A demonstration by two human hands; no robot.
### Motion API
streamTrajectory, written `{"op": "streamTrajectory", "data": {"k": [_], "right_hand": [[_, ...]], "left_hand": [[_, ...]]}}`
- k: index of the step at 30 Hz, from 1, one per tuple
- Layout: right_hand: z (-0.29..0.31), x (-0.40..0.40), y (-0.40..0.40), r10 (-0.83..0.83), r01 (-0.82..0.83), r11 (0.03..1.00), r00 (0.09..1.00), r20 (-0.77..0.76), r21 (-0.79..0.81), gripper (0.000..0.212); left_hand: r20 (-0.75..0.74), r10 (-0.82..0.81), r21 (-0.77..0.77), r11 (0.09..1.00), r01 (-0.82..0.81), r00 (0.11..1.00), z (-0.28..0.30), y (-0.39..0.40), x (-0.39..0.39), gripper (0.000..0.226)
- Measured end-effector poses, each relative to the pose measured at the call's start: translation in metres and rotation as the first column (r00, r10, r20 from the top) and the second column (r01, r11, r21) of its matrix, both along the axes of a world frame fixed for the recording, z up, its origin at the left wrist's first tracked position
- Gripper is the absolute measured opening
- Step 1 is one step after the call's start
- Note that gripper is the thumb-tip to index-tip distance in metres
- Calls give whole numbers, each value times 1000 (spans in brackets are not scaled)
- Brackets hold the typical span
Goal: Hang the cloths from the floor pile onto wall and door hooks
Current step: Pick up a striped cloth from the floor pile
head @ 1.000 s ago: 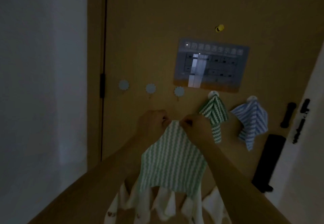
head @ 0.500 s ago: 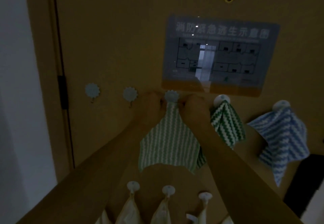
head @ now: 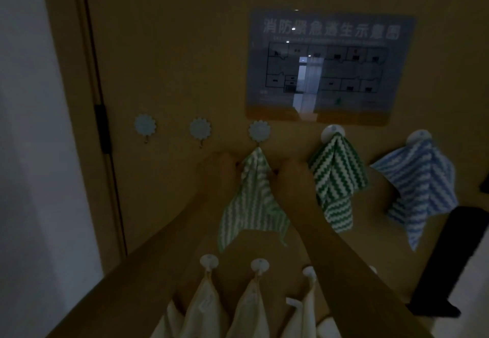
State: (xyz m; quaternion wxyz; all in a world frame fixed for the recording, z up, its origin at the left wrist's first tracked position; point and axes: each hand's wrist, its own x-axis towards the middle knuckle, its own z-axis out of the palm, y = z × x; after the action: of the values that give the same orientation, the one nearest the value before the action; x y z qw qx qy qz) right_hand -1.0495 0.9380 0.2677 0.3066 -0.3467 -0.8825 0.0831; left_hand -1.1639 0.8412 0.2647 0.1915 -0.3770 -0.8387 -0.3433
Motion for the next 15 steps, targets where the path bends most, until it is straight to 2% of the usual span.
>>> {"op": "streamTrajectory", "data": {"k": [4,8,11,15], "right_hand": [[-4,22,-21,32,-31,999,998,-52,20,50],[-8,39,-47,7,-6,1000,997,-78,18,48],[-14,53,-74,43,-44,999,992,-122,-4,30],[-26,68,-106,98,-101,995,979,-179,-11,41]], "left_hand": [[25,59,-134,989,-55,998,-1,-22,16,44],[79,-1,-210,977,17,997,-2,-51,37,40],[-31,-37,-187,982,31,999,-10,-78,52,28],[-106,-27,-156,988,10,994,-24,-113,68,41]]}}
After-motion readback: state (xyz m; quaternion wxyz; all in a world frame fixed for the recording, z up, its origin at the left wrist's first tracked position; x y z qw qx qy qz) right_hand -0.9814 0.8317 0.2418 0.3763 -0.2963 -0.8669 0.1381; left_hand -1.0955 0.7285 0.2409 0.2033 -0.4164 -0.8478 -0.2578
